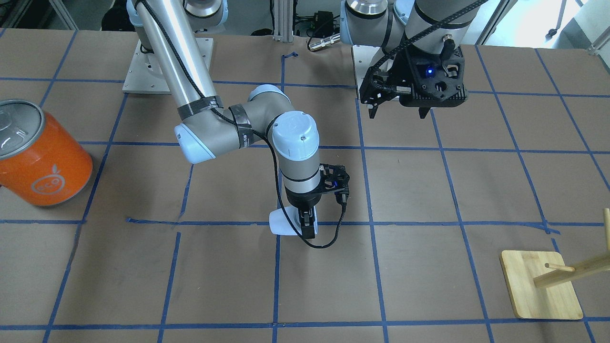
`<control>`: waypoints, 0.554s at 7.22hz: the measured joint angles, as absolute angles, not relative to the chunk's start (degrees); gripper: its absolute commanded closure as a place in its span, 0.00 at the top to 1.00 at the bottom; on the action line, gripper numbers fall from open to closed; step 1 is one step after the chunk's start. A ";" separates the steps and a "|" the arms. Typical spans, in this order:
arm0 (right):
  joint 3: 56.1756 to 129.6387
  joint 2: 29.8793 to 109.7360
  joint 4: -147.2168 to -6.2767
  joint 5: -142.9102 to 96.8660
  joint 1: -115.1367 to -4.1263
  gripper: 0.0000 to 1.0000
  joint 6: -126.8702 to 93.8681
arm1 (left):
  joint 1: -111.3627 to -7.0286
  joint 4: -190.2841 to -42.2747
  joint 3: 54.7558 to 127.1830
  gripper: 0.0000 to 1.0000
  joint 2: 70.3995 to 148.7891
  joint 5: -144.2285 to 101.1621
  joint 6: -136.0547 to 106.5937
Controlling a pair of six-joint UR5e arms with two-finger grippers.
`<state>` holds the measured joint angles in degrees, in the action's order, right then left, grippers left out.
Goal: Flip cup
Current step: 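Hold the cup in the right gripper above the table center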
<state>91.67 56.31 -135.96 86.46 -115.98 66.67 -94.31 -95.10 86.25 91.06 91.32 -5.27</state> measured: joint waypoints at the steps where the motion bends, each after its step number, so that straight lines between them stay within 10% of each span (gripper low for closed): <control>1: 91.67 56.08 -135.96 86.48 -115.99 0.00 67.08 | -94.31 -95.10 86.23 1.00 91.06 91.32 -5.27; 4: 91.65 55.99 -135.93 86.39 -116.18 0.00 66.13 | -94.31 -95.10 86.30 1.00 91.08 91.32 -5.27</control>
